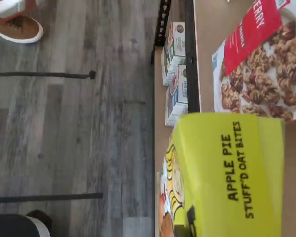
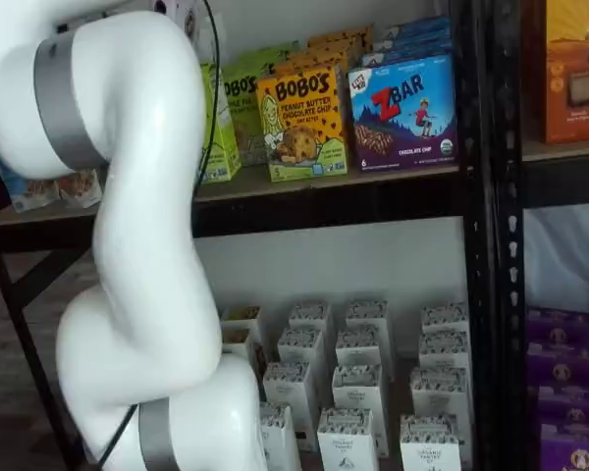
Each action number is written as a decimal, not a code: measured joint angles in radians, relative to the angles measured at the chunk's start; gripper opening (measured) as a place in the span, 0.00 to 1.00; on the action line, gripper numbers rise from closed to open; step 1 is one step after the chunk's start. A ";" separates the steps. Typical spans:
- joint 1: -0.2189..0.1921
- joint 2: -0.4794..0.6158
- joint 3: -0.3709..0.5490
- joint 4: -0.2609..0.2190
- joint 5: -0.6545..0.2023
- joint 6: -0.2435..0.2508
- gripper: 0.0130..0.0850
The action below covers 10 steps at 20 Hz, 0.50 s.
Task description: Pick the green box on the top shelf, the fourth from the left
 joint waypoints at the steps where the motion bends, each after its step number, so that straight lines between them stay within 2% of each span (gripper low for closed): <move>1: 0.002 -0.011 0.013 -0.004 -0.006 0.001 0.17; 10: -0.005 -0.085 0.093 -0.020 0.005 -0.008 0.17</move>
